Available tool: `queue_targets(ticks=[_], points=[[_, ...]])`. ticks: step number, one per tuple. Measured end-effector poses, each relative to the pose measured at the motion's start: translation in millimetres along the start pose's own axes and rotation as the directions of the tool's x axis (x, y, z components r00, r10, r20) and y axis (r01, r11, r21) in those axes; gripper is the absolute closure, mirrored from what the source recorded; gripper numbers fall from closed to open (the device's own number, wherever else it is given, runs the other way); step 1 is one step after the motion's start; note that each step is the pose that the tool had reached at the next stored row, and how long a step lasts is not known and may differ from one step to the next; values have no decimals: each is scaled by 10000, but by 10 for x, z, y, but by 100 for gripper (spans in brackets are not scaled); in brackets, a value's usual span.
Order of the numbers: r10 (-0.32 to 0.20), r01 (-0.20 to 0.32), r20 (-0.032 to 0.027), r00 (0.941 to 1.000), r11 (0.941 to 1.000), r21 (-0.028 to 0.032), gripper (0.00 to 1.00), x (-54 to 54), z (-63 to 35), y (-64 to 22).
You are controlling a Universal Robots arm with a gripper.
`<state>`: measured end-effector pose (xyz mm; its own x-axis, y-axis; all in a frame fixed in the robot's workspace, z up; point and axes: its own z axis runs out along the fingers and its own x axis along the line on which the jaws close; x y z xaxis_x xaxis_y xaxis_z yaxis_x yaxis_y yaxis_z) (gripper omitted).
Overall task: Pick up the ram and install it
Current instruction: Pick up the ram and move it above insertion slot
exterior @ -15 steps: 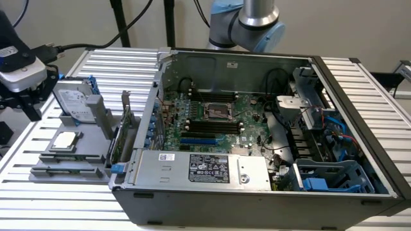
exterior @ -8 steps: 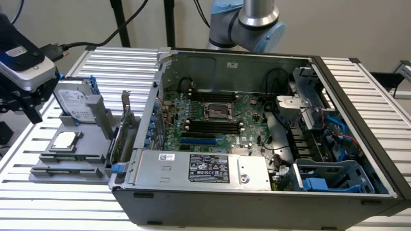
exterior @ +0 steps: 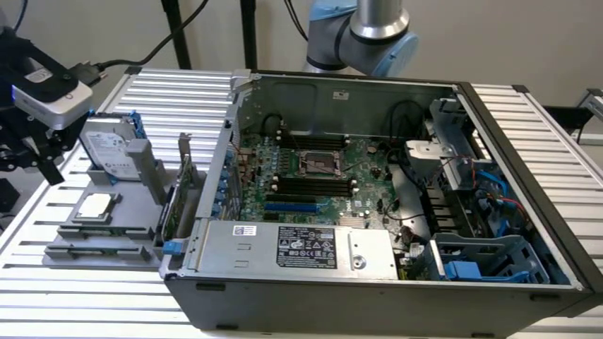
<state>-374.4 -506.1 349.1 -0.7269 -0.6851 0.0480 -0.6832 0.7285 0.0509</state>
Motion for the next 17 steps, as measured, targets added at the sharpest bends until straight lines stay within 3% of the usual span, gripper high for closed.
queue_targets(ticks=[4,9,13,17], points=[[-722,722,-38,9974,9974,34,89,-1,26,-1],[-1628,1628,-90,9866,9866,72,89,-3,62,-3],[-2335,2336,-132,9723,9723,99,89,-4,90,-4],[-3048,3050,-178,9523,9523,123,89,-6,120,-6]])
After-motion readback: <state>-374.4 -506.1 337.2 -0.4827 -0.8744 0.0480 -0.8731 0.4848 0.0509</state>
